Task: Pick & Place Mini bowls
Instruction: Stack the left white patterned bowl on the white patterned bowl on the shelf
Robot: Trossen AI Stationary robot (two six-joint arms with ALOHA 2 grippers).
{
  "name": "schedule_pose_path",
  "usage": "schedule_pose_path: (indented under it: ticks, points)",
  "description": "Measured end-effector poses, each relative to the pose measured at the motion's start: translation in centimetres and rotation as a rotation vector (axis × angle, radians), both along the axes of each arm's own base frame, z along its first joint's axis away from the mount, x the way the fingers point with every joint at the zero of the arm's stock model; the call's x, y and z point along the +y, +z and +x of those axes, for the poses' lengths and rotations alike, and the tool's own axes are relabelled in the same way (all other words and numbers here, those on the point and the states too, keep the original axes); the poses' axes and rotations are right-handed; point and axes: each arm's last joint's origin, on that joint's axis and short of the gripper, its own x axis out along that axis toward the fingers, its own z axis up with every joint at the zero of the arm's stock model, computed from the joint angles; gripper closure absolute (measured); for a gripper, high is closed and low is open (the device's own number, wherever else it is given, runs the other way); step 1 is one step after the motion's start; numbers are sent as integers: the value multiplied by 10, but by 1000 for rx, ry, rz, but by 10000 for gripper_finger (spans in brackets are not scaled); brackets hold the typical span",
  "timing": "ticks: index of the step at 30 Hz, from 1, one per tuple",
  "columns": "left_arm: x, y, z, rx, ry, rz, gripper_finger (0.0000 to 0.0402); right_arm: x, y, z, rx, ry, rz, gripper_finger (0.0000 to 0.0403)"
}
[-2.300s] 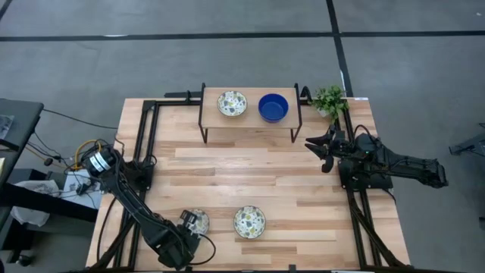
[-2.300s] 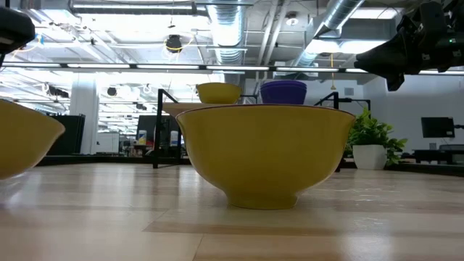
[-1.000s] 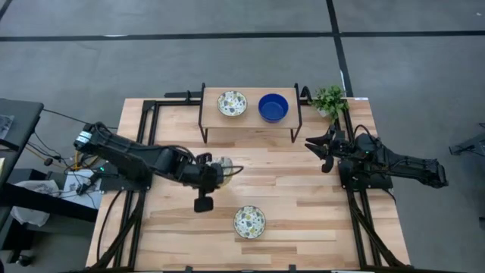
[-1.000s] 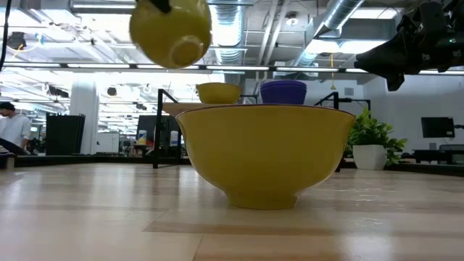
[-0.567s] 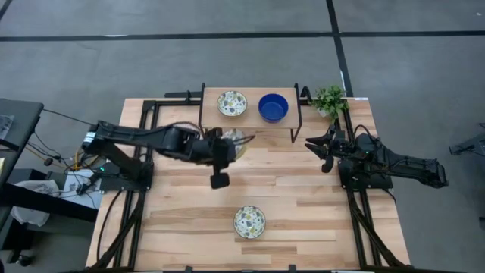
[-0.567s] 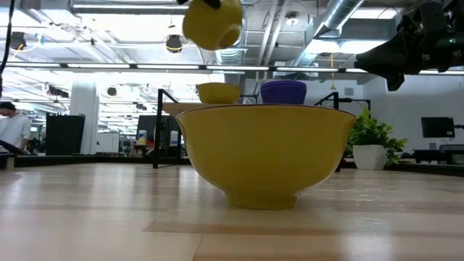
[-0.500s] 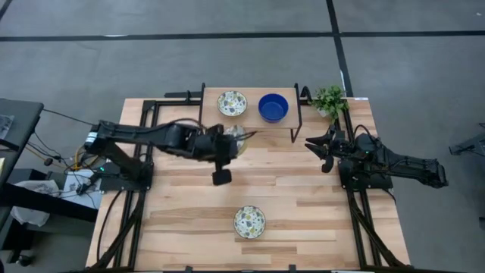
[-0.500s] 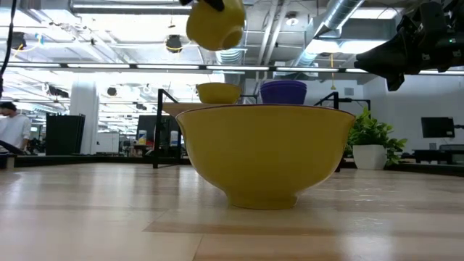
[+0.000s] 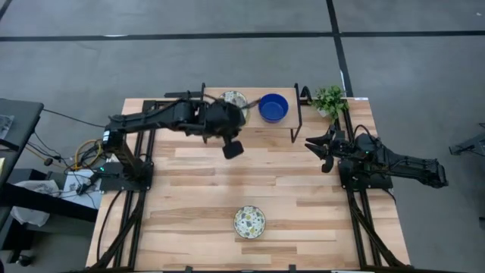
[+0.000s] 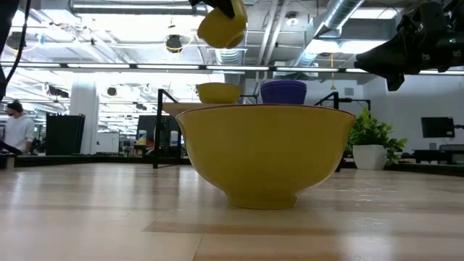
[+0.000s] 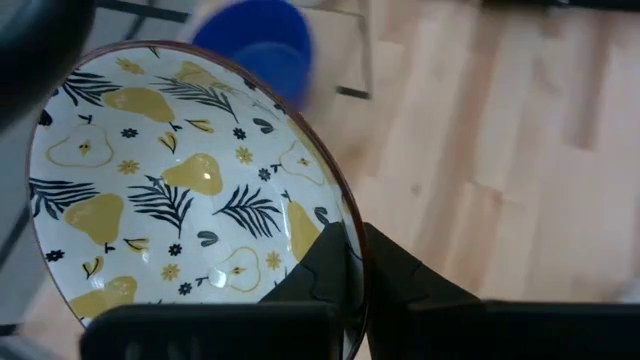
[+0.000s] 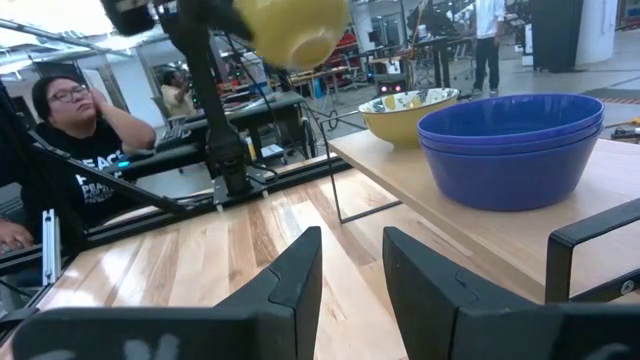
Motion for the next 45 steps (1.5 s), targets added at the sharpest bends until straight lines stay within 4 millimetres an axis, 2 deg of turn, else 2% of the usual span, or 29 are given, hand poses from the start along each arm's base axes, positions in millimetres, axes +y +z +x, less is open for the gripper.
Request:
schedule_pose_path:
  ticks: [6, 11, 16, 21, 28, 33, 41, 45]
  points:
    - [20, 15, -6, -24, 88, 83, 392, 0, 0, 0, 1, 0, -2, 305]
    - [39, 20, -11, -20, 157, 137, 392, 0, 0, 0, 2, 0, -8, 305]
    - [58, 18, -11, 18, 203, 182, 392, 0, 0, 0, 2, 0, -8, 305]
    - [74, 6, 1, 95, 200, 223, 392, 0, 0, 0, 1, 0, -6, 305]
    - [78, -19, 29, 257, 67, 315, 390, 0, 0, 0, -1, 0, 1, 305]
    - [79, -30, 41, 355, -23, 397, 391, 0, 0, 0, -3, 0, 11, 305]
    - [82, -33, 42, 449, -125, 480, 391, 0, 0, 0, -3, 0, 11, 305]
    - [86, -34, 37, 466, -189, 446, 391, 0, 0, 0, -3, 0, 10, 305]
